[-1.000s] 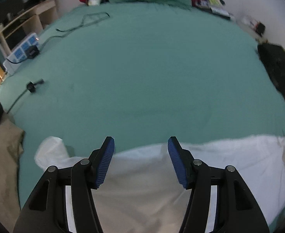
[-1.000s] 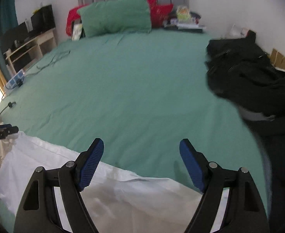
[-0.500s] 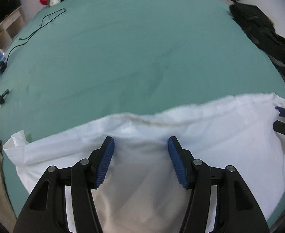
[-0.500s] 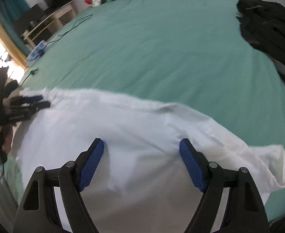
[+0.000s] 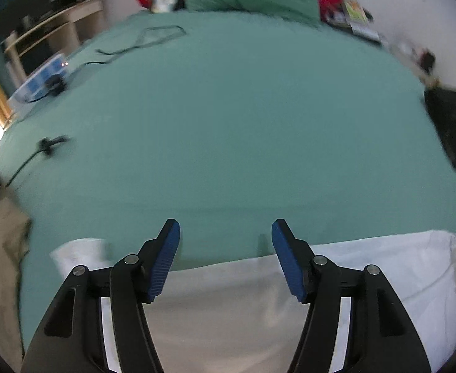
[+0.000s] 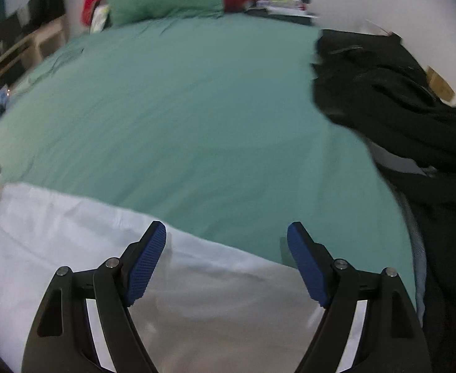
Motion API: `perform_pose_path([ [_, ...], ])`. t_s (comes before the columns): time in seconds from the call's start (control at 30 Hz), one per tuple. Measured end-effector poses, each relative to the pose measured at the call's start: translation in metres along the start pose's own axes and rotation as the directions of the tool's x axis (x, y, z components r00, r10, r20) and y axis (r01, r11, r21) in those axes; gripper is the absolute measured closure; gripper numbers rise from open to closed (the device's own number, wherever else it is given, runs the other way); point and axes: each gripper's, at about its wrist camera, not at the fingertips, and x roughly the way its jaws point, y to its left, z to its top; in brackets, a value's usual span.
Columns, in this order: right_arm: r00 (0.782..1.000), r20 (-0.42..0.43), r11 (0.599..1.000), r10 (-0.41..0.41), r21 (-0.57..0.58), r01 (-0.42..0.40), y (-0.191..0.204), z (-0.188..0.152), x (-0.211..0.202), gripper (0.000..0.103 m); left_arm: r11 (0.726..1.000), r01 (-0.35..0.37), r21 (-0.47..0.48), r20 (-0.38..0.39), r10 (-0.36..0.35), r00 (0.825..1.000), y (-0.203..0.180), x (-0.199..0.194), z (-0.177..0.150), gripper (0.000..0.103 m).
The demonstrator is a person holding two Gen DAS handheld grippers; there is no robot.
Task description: Fold large clothes
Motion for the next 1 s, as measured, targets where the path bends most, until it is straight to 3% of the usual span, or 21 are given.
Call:
perform_pose_path([
  [0.23, 0.997, 0.070, 0.989, 0.023, 0.143, -0.033, -0.025, -0.038, -0.057, 0.022, 0.993, -0.060, -0.101, 0.108, 0.071, 0.992, 0.083, -0.071, -0.047, 0.036],
  [0.27, 0.997, 0.075, 0.986, 0.027, 0.160, -0.039, -0.012, -0.040, -0.059, 0.022, 0.991, -0.067, -0.112, 0.104, 0.079, 0.991, 0.092, -0.077, -0.059, 0.035],
  [0.47, 0.993, 0.109, 0.963, 0.035, 0.264, -0.063, -0.022, -0.107, -0.105, 0.022, 0.988, -0.048, -0.144, 0.030, 0.053, 0.998, 0.125, -0.077, -0.113, 0.035],
  [0.57, 0.994, 0.077, 0.939, 0.079, 0.330, -0.100, -0.026, -0.143, -0.112, 0.022, 0.987, -0.037, -0.157, -0.020, 0.034, 0.999, 0.127, -0.070, -0.131, 0.035],
  [0.67, 0.983, 0.058, 0.896, 0.177, 0.404, -0.185, -0.032, -0.167, -0.106, 0.024, 0.984, -0.005, -0.177, -0.067, -0.007, 0.998, 0.123, -0.061, -0.145, 0.035],
  [0.7, 0.977, 0.063, 0.886, 0.206, 0.411, -0.213, -0.033, -0.170, -0.103, 0.033, 0.986, -0.010, -0.164, -0.057, 0.000, 0.998, 0.121, -0.060, -0.150, 0.035],
  [0.73, 0.970, 0.070, 0.880, 0.231, 0.410, -0.239, -0.031, -0.170, -0.100, 0.053, 0.990, -0.020, -0.142, -0.047, 0.013, 0.999, 0.118, -0.060, -0.152, 0.035],
  [0.8, 0.960, 0.056, 0.867, 0.273, 0.418, -0.271, -0.027, -0.172, -0.091, 0.082, 0.994, -0.037, -0.105, -0.046, 0.032, 0.998, 0.111, -0.062, -0.156, 0.035],
  [0.83, 0.954, 0.032, 0.855, 0.298, 0.434, -0.282, -0.023, -0.176, -0.084, 0.090, 0.995, -0.034, -0.091, -0.045, 0.030, 0.999, 0.109, -0.062, -0.157, 0.037],
  [0.9, 0.948, 0.030, 0.841, 0.318, 0.452, -0.296, -0.016, -0.182, -0.080, 0.094, 0.998, 0.016, -0.056, -0.040, -0.019, 0.999, 0.102, -0.066, -0.160, 0.073],
  [0.93, 0.949, 0.032, 0.847, 0.315, 0.442, -0.296, -0.013, -0.183, -0.084, 0.096, 0.998, 0.028, -0.049, -0.045, -0.030, 0.999, 0.101, -0.068, -0.160, 0.098],
  [1.0, 0.950, 0.042, 0.851, 0.310, 0.433, -0.298, -0.014, -0.183, -0.089, 0.097, 0.998, 0.012, -0.062, -0.047, -0.015, 0.999, 0.105, -0.080, -0.158, 0.098],
])
